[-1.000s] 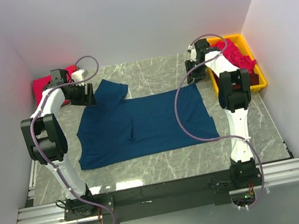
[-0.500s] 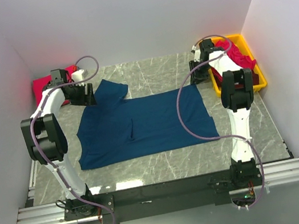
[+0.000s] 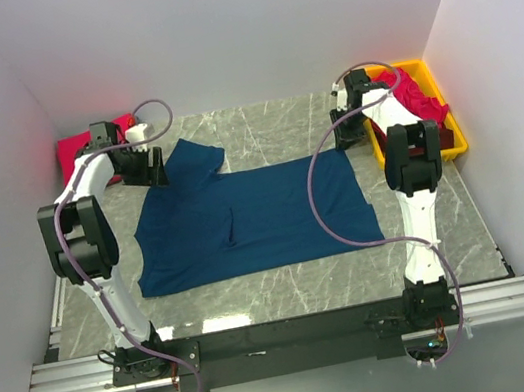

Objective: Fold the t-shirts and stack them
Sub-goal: Fold the tshirt

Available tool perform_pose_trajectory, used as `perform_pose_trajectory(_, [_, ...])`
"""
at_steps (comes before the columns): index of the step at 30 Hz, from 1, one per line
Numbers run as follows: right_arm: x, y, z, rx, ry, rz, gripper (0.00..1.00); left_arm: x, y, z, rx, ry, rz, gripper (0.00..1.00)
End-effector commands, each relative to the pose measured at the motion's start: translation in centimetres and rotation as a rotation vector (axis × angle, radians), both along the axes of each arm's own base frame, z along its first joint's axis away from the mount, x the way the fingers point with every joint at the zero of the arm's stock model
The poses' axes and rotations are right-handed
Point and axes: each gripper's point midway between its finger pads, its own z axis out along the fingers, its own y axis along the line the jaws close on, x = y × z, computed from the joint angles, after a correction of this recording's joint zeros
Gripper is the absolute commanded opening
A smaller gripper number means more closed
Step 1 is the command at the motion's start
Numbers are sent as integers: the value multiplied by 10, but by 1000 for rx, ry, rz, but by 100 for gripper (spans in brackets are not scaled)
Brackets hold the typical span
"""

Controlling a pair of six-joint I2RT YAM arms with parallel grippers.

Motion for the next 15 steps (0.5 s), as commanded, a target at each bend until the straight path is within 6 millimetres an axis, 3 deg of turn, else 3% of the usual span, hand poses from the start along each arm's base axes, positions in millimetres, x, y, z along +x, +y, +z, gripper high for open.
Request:
perform_pose_trajectory(1, [-19,0,-8,-34,83,20,37,12,3,10,7,-30,9,75])
perform_pose_trajectory(10, [-14,5,-7,-23,78,18,24,17,7,1,21,-21,22,75])
perform_pose_trajectory(15, [-10,10,-5,-13,71,41,0,22,9,-9,32,-16,25,74])
